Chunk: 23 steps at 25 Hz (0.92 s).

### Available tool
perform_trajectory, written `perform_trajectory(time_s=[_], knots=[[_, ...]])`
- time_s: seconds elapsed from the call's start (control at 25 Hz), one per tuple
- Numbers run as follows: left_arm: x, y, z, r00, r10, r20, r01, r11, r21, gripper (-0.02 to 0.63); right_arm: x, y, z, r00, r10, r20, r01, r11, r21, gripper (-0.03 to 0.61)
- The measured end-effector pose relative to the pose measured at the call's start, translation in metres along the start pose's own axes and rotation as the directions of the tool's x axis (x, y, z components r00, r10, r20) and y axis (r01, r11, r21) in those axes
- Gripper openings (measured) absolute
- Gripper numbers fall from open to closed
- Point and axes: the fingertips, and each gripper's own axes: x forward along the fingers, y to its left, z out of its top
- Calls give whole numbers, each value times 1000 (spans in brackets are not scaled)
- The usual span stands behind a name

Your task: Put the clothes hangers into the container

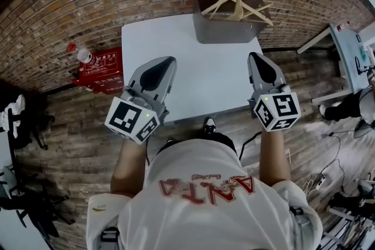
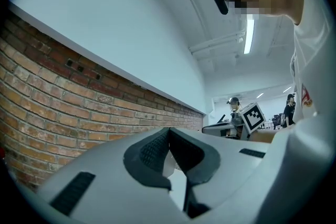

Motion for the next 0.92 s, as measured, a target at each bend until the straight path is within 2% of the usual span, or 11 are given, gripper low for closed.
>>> perform_trajectory(time_s=[0.92], knots=[[14, 7, -9, 1000, -29, 9, 29, 999, -31, 9, 17, 5, 0, 998, 32, -47, -36, 996, -82, 2]])
